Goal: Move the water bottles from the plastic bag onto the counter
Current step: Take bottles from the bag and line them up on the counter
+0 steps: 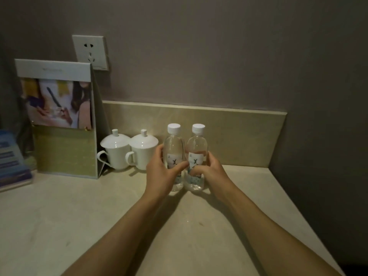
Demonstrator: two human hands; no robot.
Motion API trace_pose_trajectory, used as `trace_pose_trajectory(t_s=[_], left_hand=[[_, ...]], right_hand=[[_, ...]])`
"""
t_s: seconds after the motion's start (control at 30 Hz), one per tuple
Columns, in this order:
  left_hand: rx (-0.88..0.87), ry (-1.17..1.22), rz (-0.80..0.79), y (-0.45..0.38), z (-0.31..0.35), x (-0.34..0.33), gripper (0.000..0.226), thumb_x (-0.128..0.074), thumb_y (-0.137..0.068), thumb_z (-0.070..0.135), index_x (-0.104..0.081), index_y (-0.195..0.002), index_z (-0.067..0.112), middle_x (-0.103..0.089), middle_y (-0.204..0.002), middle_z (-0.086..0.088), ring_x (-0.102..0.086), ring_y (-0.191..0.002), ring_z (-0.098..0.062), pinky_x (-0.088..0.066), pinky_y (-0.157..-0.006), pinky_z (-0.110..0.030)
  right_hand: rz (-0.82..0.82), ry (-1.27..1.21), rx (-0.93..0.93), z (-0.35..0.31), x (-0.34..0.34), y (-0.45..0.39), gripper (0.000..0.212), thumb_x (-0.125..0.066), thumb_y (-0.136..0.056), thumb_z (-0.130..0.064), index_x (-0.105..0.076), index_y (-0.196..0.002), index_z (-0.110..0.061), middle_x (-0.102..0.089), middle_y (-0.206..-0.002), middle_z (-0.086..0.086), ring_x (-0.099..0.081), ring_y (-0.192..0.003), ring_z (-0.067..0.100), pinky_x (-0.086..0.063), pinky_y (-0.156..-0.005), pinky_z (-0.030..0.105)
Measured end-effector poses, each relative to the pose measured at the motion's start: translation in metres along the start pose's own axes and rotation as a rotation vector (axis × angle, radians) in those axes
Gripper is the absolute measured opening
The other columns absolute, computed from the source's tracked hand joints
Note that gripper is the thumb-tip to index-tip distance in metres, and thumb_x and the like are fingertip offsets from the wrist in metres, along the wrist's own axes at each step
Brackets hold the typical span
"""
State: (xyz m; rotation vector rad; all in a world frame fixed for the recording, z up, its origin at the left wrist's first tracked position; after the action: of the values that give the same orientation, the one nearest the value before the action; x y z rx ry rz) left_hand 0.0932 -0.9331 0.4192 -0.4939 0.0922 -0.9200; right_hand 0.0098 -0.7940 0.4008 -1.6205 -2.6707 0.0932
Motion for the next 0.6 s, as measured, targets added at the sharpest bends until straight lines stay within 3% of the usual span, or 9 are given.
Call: trace_pose_trajectory(t_s=[0.1,0.2,0.3,0.4,0.5,0.6], left_hand=[[-0.022,0.030,-0.043,-0.002,-0.004,-0.001,0.062,-0.087,-0.071,0.026,-0.048,-0.114,0.050,-0.064,-0.102,0.028,-0.064,-0.092,0.015,-0.052,-0.067,-0.006],[0.005,0.014,-0.092,-0.003,-0.010,-0.002,0.062,-0.086,-0.073,0.027,-0.048,-0.120,0.038,-0.066,-0.105,0.018,-0.066,-0.091,0.009,-0.055,-0.068,-0.011],[0.041,-0.133,-0.135,0.000,-0.018,0.001,0.055,-0.084,-0.074,0.033,-0.053,-0.120,0.030,-0.065,-0.110,0.010,-0.065,-0.096,-0.005,-0.055,-0.077,-0.021],[0.053,-0.401,-0.109,0.003,-0.023,0.010,0.066,-0.082,-0.073,0.044,-0.054,-0.128,0.022,-0.059,-0.114,0.003,-0.057,-0.104,-0.014,-0.051,-0.083,-0.030],[0.079,-0.496,-0.080,0.008,-0.023,0.012,0.063,-0.078,-0.075,0.048,-0.054,-0.126,0.020,-0.061,-0.109,0.001,-0.061,-0.097,-0.017,-0.047,-0.073,-0.028],[0.096,-0.428,-0.111,0.012,-0.027,0.006,0.051,-0.077,-0.080,0.042,-0.052,-0.119,0.021,-0.068,-0.101,0.001,-0.067,-0.091,-0.019,-0.048,-0.069,-0.029]], right_hand=[[0.004,0.021,-0.007,0.004,0.000,0.002,0.056,-0.061,-0.071,0.007,-0.059,-0.116,-0.026,-0.072,-0.105,0.003,-0.071,-0.096,0.022,-0.060,-0.077,0.039],[0.006,0.122,0.002,0.005,-0.002,0.004,0.061,-0.069,-0.075,-0.001,-0.049,-0.127,-0.024,-0.068,-0.115,0.005,-0.069,-0.103,0.021,-0.057,-0.087,0.042],[0.071,0.390,0.018,0.001,0.003,0.009,0.072,-0.079,-0.076,-0.027,-0.038,-0.135,-0.020,-0.055,-0.129,0.006,-0.061,-0.113,0.021,-0.052,-0.097,0.046],[0.229,0.740,0.011,-0.005,0.012,0.018,0.082,-0.080,-0.065,-0.055,-0.041,-0.129,-0.022,-0.050,-0.126,0.000,-0.058,-0.111,0.019,-0.053,-0.092,0.044],[0.281,0.817,0.001,-0.001,0.007,0.023,0.069,-0.079,-0.067,-0.054,-0.044,-0.116,-0.021,-0.054,-0.119,0.001,-0.059,-0.106,0.021,-0.054,-0.088,0.045],[0.321,0.770,0.011,0.005,0.002,0.025,0.061,-0.079,-0.072,-0.046,-0.045,-0.115,-0.019,-0.057,-0.119,0.004,-0.060,-0.108,0.023,-0.054,-0.088,0.044]])
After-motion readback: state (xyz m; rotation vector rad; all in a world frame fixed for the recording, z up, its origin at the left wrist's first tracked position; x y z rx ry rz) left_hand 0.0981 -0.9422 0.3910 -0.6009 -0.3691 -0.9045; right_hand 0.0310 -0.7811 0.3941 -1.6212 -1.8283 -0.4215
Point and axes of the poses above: each hand's wrist, its own y-axis away from the middle knuckle, its own x-axis out of the back of the hand, z = x × y, the point moved 7 cm from there along -y, towards the middle knuckle
